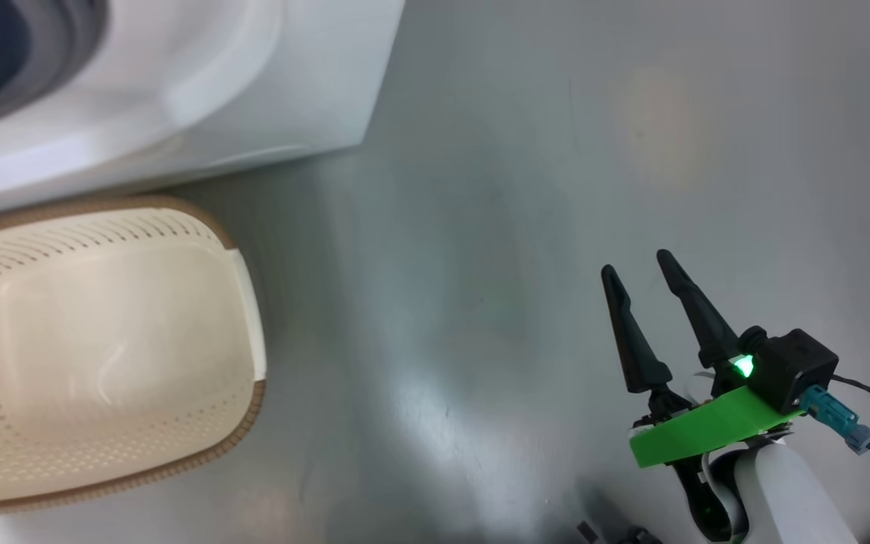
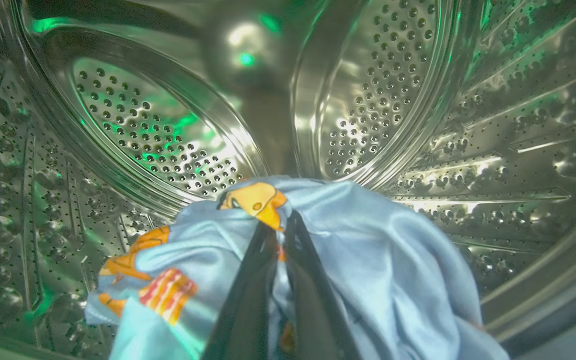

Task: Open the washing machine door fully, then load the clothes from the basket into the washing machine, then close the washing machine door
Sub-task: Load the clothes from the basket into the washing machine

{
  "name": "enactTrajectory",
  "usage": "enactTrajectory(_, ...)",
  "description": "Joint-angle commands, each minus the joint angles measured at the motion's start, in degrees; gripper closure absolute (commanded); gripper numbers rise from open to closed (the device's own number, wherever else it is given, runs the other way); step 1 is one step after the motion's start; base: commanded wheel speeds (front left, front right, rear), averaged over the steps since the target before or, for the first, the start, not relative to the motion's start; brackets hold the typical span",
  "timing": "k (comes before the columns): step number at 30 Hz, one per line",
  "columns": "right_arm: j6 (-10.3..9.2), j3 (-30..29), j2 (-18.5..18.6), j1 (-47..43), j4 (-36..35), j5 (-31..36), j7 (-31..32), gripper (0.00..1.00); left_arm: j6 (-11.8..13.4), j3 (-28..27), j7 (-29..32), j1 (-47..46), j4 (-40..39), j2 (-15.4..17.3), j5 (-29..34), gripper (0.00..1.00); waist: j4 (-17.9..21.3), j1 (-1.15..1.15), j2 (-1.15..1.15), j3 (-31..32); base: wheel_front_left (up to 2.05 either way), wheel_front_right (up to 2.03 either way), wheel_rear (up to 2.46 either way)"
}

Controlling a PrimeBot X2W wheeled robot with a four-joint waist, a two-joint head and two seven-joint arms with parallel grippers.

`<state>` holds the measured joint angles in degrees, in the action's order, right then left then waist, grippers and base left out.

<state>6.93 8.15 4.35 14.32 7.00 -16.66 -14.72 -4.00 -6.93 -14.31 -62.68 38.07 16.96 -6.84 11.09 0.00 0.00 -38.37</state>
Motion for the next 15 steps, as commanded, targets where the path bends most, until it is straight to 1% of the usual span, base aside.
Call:
enactTrajectory(1,0.56,1.22,-0.23,-0.58,-1.46,0.27,-0.28,0.0,0.61,-1.0,-0.49,-2.0,-1.37,3.56,0.58,1.0,1.09,0.0,0.0,-2.96,0.0,0.0,0.0)
enactTrajectory(2,0.56,1.39,-0.35,-0.59,-1.61,0.33,-0.28,0.0,0.96,-0.91,-0.57,-2.99,-1.52,3.78,0.91,1.0,1.25,0.0,0.0,-3.39,0.0,0.0,0.0)
enactTrajectory(4,0.56,1.73,-0.58,-0.37,-1.74,0.2,-0.28,0.0,1.62,-0.7,-0.64,-4.79,-4.33,4.15,1.83,1.0,1.47,0.0,0.0,-4.33,0.0,0.0,0.0)
enactTrajectory(5,0.56,1.88,-0.66,-0.14,-1.76,0.13,-0.28,0.0,2.01,-0.68,-0.65,-5.37,-6.47,4.25,2.33,1.0,1.53,0.0,0.0,-4.71,0.0,0.0,0.0)
enactTrajectory(6,0.56,2.25,-0.82,0.35,-1.7,0.02,-0.28,0.0,3.18,-0.96,-0.66,-6.04,-10.76,4.42,3.33,1.0,1.7,0.0,0.0,-5.25,0.0,0.0,0.0)
enactTrajectory(9,0.56,2.84,-1.01,0.76,-1.56,-0.14,-0.28,0.0,4.45,-1.06,-0.67,-5.87,-16.22,4.38,4.64,1.0,1.83,0.0,0.0,-5.54,0.0,0.0,0.0)
enactTrajectory(12,0.56,3.15,-1.13,1.02,-1.19,-0.33,-0.28,0.0,4.22,-0.94,-0.68,-4.65,-16.84,3.52,4.47,1.0,1.66,0.0,0.0,-5.72,0.0,0.0,0.0)
enactTrajectory(15,0.56,3.23,-1.21,1.1,-0.87,-0.39,-0.28,0.0,3.75,-1.22,-0.68,-3.24,-15.51,2.74,3.81,1.0,1.43,0.0,0.0,-5.46,0.0,0.0,0.0)
